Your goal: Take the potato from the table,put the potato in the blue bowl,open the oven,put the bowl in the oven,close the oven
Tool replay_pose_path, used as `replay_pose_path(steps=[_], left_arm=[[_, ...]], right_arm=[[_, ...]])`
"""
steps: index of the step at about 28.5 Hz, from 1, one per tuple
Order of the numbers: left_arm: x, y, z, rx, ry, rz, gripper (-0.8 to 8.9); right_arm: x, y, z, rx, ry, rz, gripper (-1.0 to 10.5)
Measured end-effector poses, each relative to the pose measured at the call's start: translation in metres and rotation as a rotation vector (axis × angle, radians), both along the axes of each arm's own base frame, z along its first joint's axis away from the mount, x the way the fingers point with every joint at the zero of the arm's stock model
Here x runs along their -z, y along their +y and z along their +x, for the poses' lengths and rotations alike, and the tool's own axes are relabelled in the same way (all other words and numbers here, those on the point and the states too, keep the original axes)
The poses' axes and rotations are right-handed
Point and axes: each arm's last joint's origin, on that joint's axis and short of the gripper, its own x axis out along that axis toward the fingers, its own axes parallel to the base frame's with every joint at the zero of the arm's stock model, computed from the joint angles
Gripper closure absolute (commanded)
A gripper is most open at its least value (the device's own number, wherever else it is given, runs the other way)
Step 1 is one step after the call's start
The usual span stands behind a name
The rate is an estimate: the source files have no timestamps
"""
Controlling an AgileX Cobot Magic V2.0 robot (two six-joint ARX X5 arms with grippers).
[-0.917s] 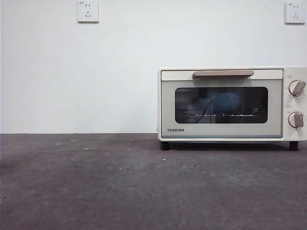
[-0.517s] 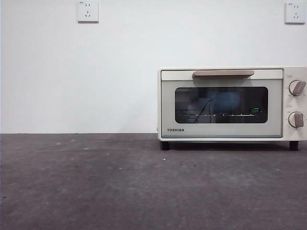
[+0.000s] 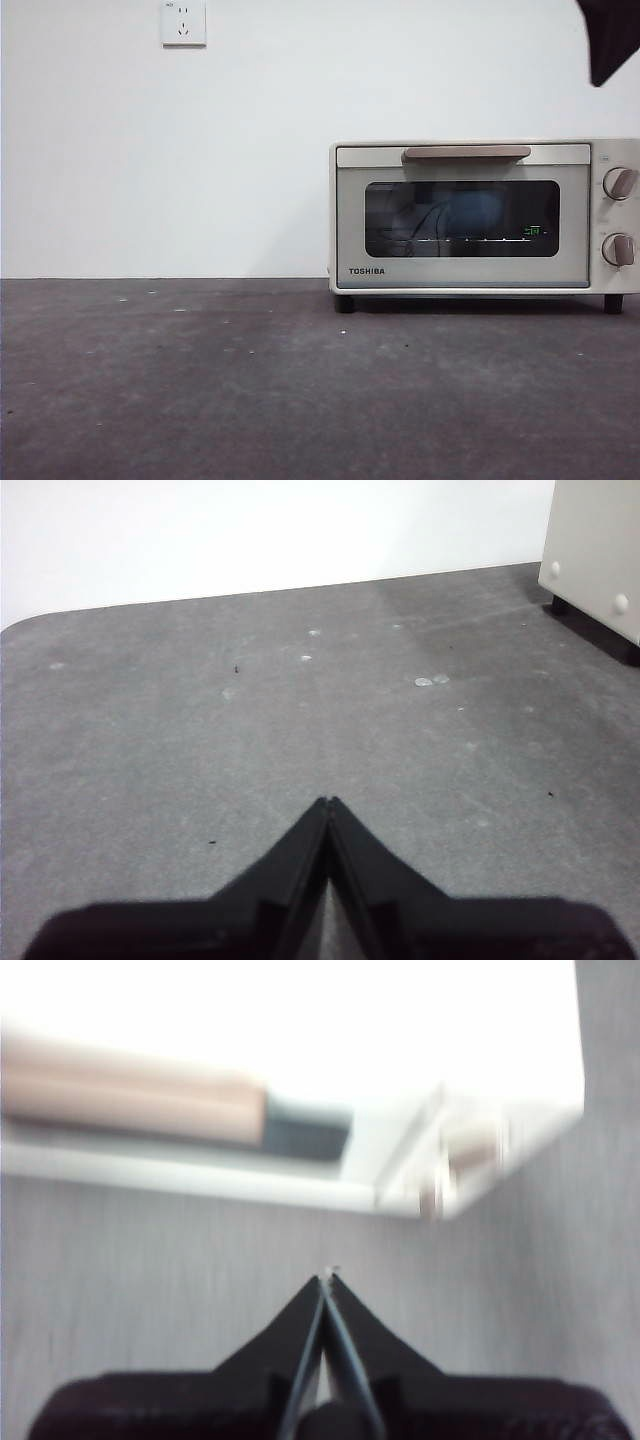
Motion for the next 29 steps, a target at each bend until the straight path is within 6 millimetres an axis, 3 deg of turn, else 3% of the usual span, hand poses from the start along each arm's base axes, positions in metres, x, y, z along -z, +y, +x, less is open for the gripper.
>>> replay_pose_path(steps=[5, 15, 19, 23, 25, 29], left_arm=[[0.0, 0.0, 0.0, 0.0, 0.006, 0.0, 8.18], [0.001, 0.0, 0.001, -0.001, 0.019, -0.003, 8.18], [0.002, 0.0, 0.001, -0.001, 0.022, -0.003, 8.18], [0.002, 0.0, 0.001, 0.0, 0.023, -0.004, 8.18], [0.002, 0.0, 0.001, 0.0, 0.023, -0.004, 8.18], [0.002, 0.0, 0.001, -0.001, 0.025, -0.006, 8.18]], right_arm=[[-0.008, 0.003, 0.017, 0.0, -0.161, 0.032, 9.5], [-0.017, -0.002, 0.012, 0.02, -0.227, 0.037, 9.5], [-0.028, -0.009, -0.023, 0.021, -0.318, 0.055, 9.5], [-0.028, -0.02, -0.072, 0.018, -0.507, 0.099, 9.5], [-0.017, -0.03, -0.093, 0.045, -0.616, 0.109, 9.5], [0.025, -0.049, -0.128, 0.15, -0.762, 0.089, 9.5]])
